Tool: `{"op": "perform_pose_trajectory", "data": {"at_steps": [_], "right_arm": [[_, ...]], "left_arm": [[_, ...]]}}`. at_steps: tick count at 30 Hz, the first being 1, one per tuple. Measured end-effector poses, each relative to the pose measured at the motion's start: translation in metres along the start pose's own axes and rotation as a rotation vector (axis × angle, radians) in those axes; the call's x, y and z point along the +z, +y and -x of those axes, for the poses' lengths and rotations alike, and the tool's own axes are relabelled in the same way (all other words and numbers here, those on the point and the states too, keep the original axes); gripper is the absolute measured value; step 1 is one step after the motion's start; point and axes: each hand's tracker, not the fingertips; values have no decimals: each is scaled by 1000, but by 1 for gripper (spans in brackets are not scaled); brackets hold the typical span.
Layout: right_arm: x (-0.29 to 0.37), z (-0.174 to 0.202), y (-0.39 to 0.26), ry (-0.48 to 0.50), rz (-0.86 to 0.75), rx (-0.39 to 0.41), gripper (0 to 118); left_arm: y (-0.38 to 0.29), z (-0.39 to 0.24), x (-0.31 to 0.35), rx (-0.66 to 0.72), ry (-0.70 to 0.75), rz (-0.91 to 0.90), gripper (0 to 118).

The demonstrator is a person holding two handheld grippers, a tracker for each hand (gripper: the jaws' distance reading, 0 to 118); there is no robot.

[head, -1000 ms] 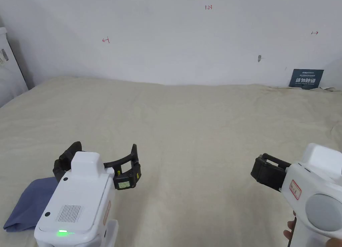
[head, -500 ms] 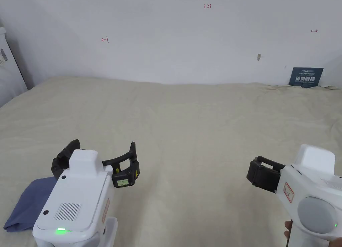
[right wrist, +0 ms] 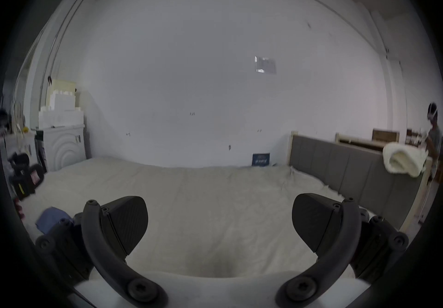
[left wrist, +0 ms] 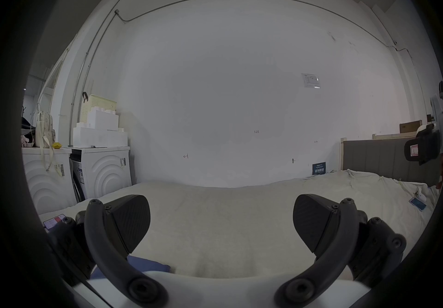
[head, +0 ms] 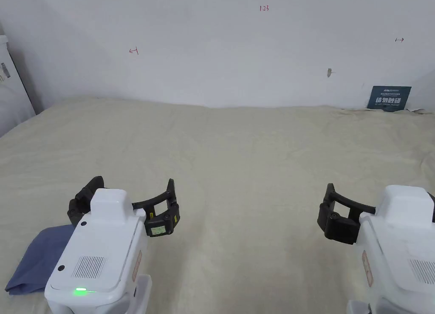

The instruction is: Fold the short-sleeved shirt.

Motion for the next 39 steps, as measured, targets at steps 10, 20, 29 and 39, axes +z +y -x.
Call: {"op": "perform_pose_trajectory", "data": {"at_steps": [10, 20, 29, 39], "right_arm": [[-2, -3, -11, 0, -58, -5, 118], [-1, -5, -10, 14, -40, -46, 118], [0, -5, -11, 26, -42, -52, 118], [1, -4, -10, 32, -46, -42, 118]], "left_arm": [[1, 1, 1, 1, 5, -4, 118], [-1, 2, 2, 0, 9, -5, 118], [-1, 2, 2, -6, 9, 2, 118], [-1, 2, 2, -4, 10, 3, 118]]}}
